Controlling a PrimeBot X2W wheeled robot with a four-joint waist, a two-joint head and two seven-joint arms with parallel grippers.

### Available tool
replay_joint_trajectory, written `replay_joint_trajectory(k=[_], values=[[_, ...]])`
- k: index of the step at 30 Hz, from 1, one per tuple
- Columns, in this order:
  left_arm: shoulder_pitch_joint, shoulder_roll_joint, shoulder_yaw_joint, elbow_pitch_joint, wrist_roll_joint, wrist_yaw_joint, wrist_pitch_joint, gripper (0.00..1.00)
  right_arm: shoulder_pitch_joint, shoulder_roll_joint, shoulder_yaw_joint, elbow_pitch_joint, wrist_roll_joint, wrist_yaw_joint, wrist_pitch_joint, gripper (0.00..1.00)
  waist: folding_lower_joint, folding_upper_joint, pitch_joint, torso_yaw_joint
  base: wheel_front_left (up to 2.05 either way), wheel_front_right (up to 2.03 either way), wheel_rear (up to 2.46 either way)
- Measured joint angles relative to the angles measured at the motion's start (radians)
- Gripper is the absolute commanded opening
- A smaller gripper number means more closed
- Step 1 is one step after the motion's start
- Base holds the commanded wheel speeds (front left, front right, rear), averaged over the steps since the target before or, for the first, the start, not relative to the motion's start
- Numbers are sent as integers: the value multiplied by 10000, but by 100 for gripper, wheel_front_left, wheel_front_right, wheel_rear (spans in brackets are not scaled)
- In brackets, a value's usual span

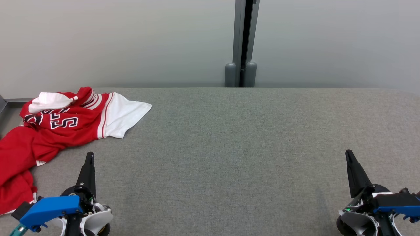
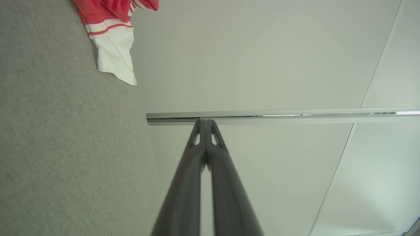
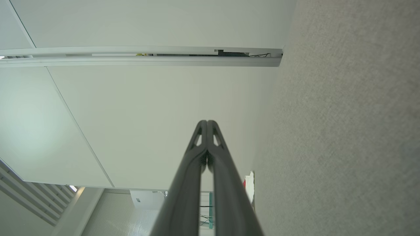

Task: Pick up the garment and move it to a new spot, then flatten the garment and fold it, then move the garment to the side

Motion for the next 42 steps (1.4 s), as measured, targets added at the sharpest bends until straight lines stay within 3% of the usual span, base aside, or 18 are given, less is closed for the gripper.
replay_joint_trajectory(k=[23, 24, 32, 42], values=[[0, 0, 0, 0, 0, 0, 0, 0, 0, 0, 0, 0, 0, 0, 0, 0, 0, 0, 0, 0, 0, 0, 0], [0, 0, 0, 0, 0, 0, 0, 100, 0, 0, 0, 0, 0, 0, 0, 100, 0, 0, 0, 0, 0, 0, 0], [727, -123, -58, 619, 6, 6, -63, 100, 418, 109, 77, 596, -4, -17, -59, 100, 0, 0, 1, 0, 0, 0, 0], [758, -132, -625, 416, 276, 6, -558, 100, 514, 111, 159, 514, -508, -15, -554, 100, 1, 0, 8, 2, 0, 0, 0]])
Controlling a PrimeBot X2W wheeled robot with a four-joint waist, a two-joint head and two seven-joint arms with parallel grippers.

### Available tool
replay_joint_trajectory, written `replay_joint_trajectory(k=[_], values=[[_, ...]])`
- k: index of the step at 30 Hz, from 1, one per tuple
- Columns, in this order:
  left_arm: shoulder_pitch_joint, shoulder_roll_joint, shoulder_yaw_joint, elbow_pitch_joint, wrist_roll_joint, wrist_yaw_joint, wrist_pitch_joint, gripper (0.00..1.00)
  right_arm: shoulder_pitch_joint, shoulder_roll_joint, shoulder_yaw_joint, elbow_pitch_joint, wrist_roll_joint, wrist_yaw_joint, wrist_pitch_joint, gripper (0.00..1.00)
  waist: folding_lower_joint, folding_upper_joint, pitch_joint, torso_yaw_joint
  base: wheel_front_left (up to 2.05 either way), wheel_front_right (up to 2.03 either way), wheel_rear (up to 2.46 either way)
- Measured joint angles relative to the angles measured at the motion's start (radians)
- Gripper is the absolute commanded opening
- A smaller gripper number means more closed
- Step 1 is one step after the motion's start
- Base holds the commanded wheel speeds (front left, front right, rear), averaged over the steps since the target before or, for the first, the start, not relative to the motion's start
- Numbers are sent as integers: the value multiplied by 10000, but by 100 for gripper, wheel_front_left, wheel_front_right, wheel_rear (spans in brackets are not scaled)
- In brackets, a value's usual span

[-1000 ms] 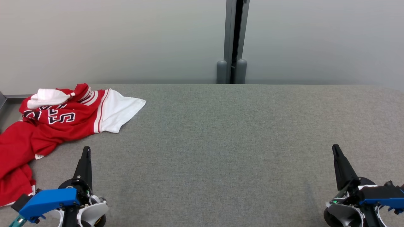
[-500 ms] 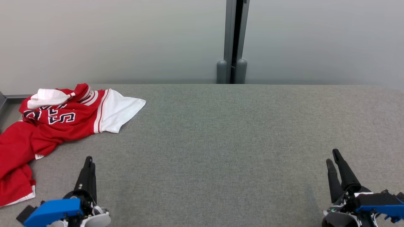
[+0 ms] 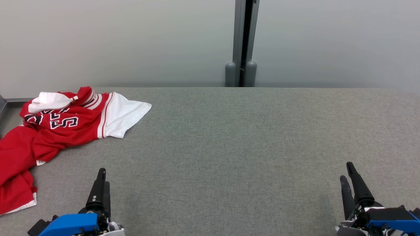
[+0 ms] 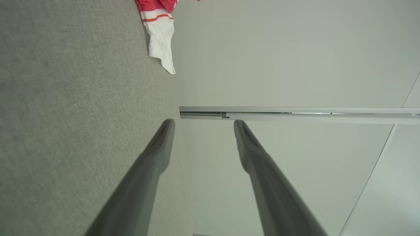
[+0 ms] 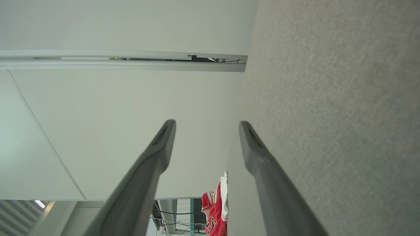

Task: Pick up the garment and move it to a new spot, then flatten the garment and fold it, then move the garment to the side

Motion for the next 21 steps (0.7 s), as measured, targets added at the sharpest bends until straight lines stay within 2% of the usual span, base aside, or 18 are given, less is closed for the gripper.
replay_joint_trajectory(k=[8, 21], values=[[-20, 8, -240, -226, 970, 0, -353, 100, -1, -2, -155, -236, -1074, 0, -357, 100, 1, 0, 6, 7, 0, 0, 0], [-160, 17, -608, -683, 3754, 228, -871, 100, 27, -10, -257, -1133, -3948, 0, -872, 100, 1, -1, 40, 7, 0, 0, 0]])
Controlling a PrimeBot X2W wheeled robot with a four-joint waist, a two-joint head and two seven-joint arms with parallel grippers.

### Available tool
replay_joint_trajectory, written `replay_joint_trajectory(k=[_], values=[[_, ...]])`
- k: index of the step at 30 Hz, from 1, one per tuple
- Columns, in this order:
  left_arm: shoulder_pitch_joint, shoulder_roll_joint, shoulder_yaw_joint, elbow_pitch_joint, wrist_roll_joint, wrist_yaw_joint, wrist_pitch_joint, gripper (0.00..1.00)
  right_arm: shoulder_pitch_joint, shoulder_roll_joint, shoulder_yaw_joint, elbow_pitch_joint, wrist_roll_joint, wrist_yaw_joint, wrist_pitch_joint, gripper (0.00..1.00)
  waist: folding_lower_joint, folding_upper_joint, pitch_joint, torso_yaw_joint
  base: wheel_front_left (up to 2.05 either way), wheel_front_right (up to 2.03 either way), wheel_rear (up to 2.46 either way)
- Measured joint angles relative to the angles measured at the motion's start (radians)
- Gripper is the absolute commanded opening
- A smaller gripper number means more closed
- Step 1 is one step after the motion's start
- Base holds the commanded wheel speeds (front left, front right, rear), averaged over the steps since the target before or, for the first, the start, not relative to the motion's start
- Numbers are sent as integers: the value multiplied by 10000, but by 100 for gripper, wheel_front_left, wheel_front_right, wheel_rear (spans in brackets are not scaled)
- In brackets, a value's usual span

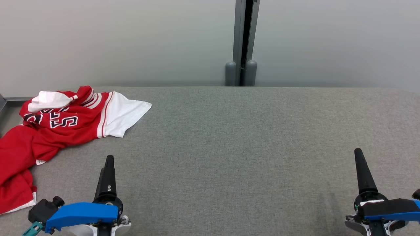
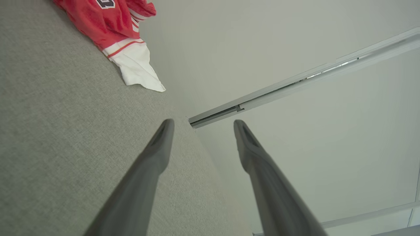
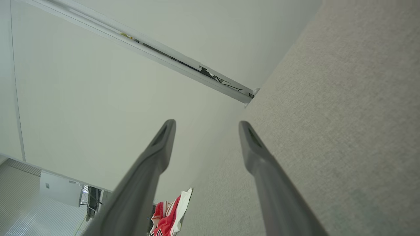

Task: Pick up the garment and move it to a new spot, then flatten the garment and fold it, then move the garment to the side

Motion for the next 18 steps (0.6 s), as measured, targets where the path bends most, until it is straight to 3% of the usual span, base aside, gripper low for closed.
replay_joint_trajectory(k=[18], values=[[16, 19, -543, 52, 3808, 36, -604, 100, 221, -13, 554, -284, -3647, 0, -612, 100, -1, 0, 70, 35, 0, 0, 0]])
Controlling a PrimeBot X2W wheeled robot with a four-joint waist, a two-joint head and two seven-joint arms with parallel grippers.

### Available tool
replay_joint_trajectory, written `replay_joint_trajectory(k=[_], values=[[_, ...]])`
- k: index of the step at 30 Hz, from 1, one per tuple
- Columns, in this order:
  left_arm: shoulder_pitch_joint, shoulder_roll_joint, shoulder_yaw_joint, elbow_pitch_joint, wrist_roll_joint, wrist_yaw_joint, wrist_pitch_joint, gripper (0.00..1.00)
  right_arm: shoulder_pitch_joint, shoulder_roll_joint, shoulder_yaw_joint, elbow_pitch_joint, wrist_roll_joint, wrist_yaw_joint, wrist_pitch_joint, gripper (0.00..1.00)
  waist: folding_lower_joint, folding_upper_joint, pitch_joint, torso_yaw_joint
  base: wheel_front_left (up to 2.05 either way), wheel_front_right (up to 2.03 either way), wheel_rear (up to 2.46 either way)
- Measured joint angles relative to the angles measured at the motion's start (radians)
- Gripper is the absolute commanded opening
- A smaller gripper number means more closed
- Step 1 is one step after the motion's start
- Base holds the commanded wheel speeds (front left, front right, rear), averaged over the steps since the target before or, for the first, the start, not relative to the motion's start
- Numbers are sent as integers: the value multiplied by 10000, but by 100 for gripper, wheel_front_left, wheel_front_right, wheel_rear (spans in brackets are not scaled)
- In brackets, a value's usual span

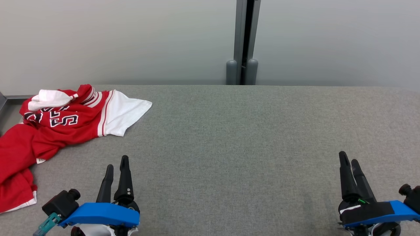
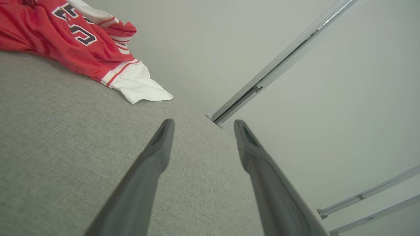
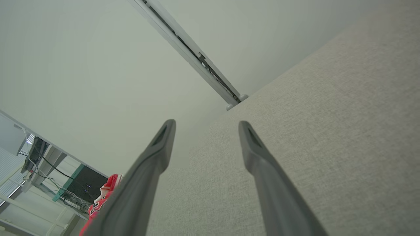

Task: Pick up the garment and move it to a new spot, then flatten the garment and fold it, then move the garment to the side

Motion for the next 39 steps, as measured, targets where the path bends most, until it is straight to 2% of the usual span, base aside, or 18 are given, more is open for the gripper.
replay_joint_trajectory(k=[18, 39], values=[[-12, 23, -437, 692, 2013, 44, -510, 100, 81, -21, -6, 376, -2640, 2, -493, 100, -1, 0, 26, 10, 0, 0, 0], [-173, 46, -642, 1158, 3777, 21, -1001, 100, 83, -46, 35, 525, -4780, 2, -1005, 100, -1, 0, 102, 53, 0, 0, 0]])
